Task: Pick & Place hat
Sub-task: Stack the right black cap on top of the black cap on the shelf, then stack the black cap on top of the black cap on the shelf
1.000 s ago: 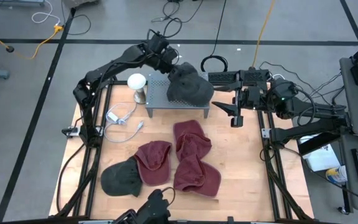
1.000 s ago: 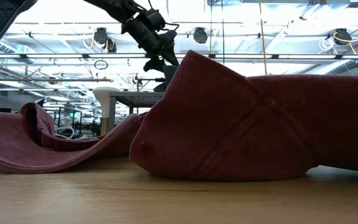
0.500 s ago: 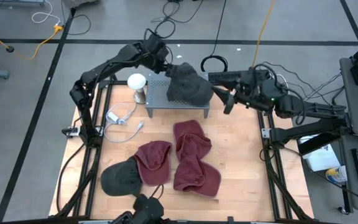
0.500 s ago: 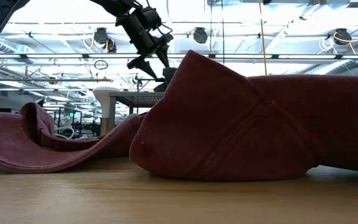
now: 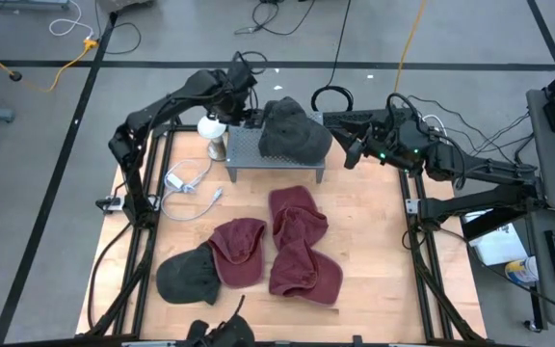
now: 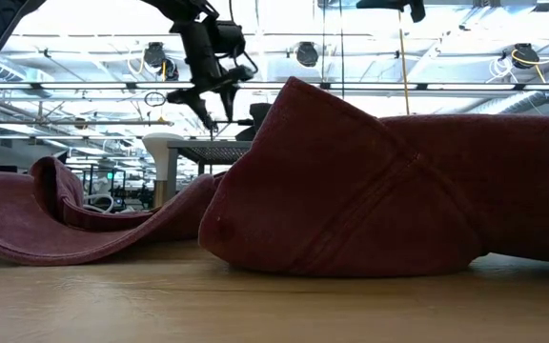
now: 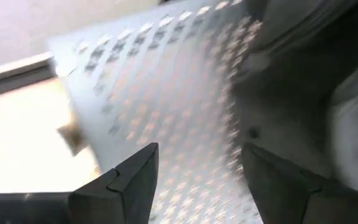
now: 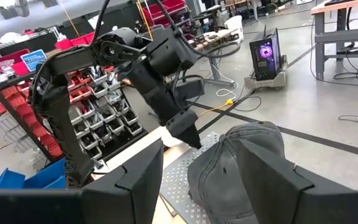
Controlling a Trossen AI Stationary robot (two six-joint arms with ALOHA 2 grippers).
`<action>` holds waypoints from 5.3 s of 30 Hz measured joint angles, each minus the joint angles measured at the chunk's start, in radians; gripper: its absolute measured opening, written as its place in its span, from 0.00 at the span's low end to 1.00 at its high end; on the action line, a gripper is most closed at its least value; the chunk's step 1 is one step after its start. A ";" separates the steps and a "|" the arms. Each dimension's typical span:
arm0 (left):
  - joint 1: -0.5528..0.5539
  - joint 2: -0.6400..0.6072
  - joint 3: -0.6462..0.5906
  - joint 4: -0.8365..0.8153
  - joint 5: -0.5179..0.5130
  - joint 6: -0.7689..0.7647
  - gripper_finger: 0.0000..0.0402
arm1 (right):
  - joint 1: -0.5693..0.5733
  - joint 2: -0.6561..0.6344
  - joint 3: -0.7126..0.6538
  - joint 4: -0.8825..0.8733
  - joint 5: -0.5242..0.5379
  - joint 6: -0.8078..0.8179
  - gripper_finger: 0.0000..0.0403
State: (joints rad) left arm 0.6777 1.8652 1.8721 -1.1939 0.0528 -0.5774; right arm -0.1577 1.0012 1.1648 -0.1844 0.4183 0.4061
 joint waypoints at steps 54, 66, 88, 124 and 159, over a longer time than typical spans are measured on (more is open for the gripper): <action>-0.225 0.023 -0.118 0.231 -0.042 -0.114 0.01 | 0.003 0.003 0.000 -0.001 -0.084 -0.052 0.49; -0.229 0.023 -0.118 0.271 0.013 -0.100 0.03 | 0.003 0.003 0.000 -0.001 -0.085 -0.052 0.49; -0.167 -0.070 -0.117 0.153 0.029 -0.029 0.37 | 0.003 0.003 0.000 0.000 -0.136 -0.052 0.49; -0.443 -0.521 -0.117 -0.376 0.097 0.097 0.46 | 0.003 0.003 0.000 0.000 -0.136 -0.112 0.49; -1.207 -0.601 -0.117 -0.377 0.104 -0.780 0.38 | 0.003 0.002 0.000 -0.001 -0.136 -0.106 0.49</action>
State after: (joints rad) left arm -0.5291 1.2644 1.7546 -1.5707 0.1566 -1.3572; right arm -0.1551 1.0035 1.1645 -0.1852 0.2821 0.2996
